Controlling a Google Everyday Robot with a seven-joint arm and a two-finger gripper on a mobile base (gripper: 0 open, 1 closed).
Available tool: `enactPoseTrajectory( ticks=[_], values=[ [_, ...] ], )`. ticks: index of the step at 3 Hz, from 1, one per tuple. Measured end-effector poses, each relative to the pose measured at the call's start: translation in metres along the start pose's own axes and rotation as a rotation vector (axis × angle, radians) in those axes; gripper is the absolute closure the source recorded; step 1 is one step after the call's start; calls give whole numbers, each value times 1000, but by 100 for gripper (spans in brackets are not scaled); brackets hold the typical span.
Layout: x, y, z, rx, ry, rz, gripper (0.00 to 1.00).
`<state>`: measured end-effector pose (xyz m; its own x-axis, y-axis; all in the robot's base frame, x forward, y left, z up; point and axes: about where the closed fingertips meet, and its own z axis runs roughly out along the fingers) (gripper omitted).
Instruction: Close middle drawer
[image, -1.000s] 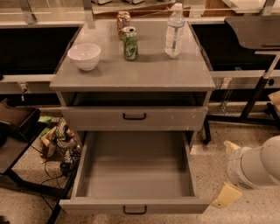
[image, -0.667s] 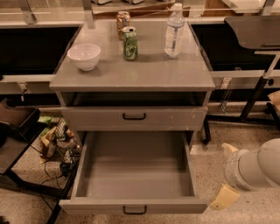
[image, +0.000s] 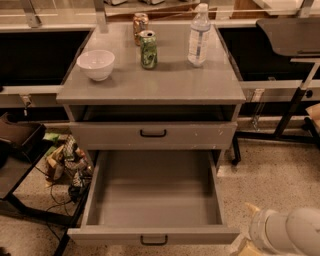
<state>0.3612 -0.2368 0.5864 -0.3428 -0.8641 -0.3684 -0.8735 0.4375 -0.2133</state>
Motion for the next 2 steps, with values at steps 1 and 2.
enactPoseTrajectory(
  ticks=[1, 2],
  values=[
    [18, 20, 41, 3, -61, -4, 42],
    [27, 27, 79, 19, -126, -18, 65]
  ],
)
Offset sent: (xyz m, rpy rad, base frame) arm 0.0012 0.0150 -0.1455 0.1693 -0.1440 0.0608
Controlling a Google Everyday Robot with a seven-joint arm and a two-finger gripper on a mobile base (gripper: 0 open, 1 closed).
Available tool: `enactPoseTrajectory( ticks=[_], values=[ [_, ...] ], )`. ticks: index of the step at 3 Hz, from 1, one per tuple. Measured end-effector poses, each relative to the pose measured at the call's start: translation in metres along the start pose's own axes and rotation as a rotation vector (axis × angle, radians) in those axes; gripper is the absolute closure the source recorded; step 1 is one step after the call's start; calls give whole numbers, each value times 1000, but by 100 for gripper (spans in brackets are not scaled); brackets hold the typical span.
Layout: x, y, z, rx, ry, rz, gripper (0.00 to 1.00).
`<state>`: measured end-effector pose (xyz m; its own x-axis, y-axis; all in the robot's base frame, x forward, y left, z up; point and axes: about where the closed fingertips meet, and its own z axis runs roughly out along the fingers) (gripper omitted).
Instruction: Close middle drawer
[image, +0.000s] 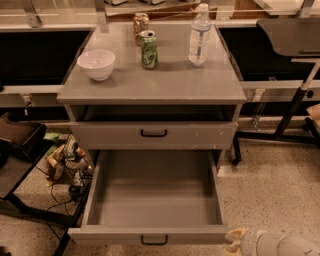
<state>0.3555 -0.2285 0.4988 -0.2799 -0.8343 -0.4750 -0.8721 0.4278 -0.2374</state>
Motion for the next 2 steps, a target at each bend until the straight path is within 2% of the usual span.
enactPoseTrajectory(
  ticks=[1, 2],
  values=[
    [11, 4, 38, 1, -65, 14, 89],
    [18, 5, 62, 3, -120, 51, 100]
  ],
)
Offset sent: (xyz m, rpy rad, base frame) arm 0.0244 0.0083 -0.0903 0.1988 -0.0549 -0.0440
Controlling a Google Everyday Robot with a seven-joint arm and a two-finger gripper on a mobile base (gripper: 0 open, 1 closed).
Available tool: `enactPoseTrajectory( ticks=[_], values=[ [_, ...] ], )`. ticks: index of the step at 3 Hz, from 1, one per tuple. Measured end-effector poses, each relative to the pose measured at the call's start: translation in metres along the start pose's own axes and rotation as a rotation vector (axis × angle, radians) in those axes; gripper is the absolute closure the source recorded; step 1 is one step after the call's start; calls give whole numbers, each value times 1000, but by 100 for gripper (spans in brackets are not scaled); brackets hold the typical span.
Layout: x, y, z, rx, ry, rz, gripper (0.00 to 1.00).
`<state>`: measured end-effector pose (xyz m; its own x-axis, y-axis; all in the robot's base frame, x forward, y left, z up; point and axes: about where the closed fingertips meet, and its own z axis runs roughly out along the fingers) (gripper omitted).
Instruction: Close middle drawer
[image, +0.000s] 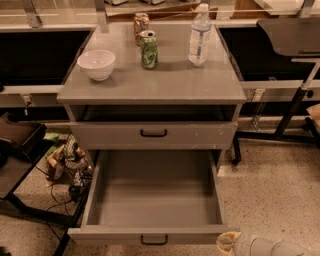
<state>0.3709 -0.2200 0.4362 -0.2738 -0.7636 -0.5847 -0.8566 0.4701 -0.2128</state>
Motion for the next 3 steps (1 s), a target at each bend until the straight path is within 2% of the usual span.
enactPoseTrajectory(
  ticks=[2, 3],
  values=[
    [6, 14, 17, -34, -22, 23, 100],
    [11, 35, 37, -79, -102, 41, 100]
  ],
)
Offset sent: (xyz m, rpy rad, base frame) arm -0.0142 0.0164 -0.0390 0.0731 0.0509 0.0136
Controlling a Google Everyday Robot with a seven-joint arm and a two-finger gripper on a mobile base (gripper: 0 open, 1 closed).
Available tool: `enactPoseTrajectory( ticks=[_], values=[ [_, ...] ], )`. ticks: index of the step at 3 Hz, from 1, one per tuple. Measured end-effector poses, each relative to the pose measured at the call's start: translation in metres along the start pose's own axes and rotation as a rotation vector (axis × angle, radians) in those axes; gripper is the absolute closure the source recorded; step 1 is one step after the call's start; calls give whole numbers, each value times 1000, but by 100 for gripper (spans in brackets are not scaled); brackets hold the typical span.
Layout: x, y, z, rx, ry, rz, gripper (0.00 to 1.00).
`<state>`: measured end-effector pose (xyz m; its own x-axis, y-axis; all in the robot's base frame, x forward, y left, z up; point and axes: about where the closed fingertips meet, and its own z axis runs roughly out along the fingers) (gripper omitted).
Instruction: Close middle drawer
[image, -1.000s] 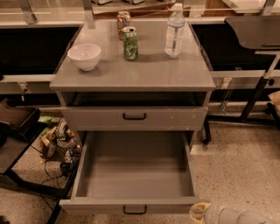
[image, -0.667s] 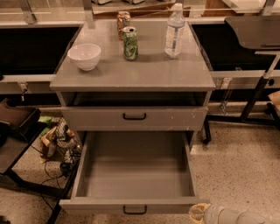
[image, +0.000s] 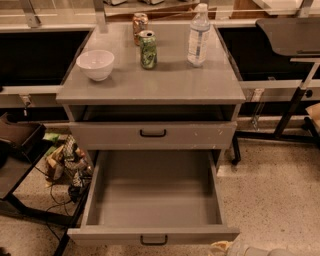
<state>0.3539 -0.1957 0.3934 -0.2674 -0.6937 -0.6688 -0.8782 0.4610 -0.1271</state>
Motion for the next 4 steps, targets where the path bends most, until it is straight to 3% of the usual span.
enactPoseTrajectory(
  ticks=[2, 4],
  values=[
    [0, 22, 54, -68, -216, -18, 100],
    [-21, 13, 103, -108, -321, -67, 100]
  ],
)
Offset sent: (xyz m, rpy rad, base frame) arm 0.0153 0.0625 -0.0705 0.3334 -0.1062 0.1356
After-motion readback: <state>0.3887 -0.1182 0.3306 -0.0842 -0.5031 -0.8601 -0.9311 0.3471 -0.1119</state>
